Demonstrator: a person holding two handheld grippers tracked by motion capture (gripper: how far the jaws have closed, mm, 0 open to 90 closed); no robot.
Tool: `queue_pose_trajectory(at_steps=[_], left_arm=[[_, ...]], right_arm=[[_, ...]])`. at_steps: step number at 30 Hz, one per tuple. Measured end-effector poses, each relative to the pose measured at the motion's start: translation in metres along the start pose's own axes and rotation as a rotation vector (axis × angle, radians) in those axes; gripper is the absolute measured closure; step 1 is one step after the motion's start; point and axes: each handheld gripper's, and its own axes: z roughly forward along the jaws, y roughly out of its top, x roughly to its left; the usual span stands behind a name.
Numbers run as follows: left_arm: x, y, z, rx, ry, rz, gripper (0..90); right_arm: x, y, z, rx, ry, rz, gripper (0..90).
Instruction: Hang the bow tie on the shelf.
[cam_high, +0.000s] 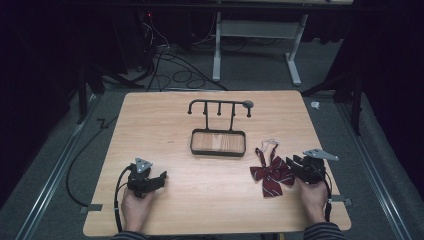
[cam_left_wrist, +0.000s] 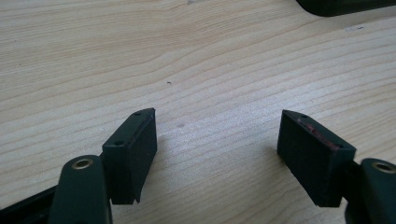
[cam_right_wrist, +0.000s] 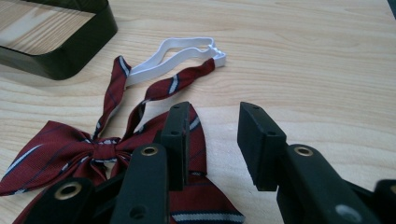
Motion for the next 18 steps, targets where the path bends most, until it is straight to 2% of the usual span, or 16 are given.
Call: queue_pose_trajectory(at_steps=[6, 18], left_arm=[[0.000, 0.000, 0.000, 0.001, 0.002, 0.002, 29.2], [-0.001, 0.000, 0.000, 0.000, 0.005, 0.003, 29.4]], right_arm=[[0.004, 0.007, 0.007, 0.011, 0.016, -0.022, 66.3], [0.008, 0.019, 0.021, 0.028, 0.033, -0.024, 66.0]])
